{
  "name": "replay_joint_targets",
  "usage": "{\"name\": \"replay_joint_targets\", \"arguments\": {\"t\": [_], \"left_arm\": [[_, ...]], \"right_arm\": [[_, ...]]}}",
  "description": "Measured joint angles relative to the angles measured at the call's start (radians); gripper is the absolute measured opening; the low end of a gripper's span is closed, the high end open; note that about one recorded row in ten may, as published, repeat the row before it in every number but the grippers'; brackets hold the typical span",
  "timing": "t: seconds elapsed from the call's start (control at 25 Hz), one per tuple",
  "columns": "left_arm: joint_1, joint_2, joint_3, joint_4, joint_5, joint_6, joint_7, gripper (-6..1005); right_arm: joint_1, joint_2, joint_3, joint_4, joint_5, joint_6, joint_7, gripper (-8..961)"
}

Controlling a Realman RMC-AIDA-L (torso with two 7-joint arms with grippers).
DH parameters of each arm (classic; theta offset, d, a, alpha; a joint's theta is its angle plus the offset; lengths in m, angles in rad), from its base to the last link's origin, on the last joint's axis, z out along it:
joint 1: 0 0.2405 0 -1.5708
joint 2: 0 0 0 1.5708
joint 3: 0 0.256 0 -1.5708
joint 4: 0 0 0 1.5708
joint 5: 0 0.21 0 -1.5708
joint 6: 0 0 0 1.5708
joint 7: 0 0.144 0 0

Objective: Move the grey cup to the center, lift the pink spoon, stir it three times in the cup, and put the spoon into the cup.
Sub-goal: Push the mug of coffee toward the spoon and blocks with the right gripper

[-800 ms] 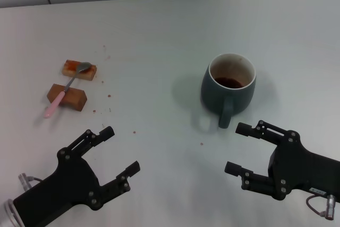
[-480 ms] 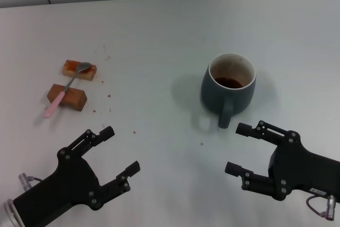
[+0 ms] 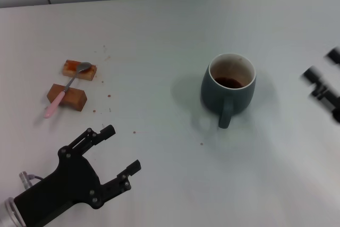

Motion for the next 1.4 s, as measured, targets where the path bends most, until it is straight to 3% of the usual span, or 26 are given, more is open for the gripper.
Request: {"name": "replay_joint_targets", "arguments": {"t": [0.24, 0.36, 0.64, 1.0, 1.4], "left_arm": [[-0.001, 0.0, 0.003, 0.0, 0.0, 0.0, 0.001, 798], [0.0, 0.0, 0.005, 0.001, 0.0, 0.003, 0.001, 797], [0.0, 0.0, 0.008, 0.004, 0.0, 0.005, 0.002, 793], [0.003, 0.0, 0.009, 0.006, 0.005, 0.008, 0.002, 789], [0.008, 0.0, 0.009, 0.007, 0.006, 0.012, 0.003, 784]], "right_arm": [[0.011, 0.0, 0.145, 0.023, 0.054, 0.174, -0.032, 675], [0.04, 0.001, 0.154, 0.055, 0.054, 0.264, -0.126, 454], [0.11, 0.003, 0.133, 0.206, 0.018, 0.386, -0.443, 288], [0.149, 0.004, 0.127, 0.262, -0.015, 0.439, -0.502, 24], [0.191, 0.003, 0.128, 0.292, -0.086, 0.51, -0.503, 12]]}}
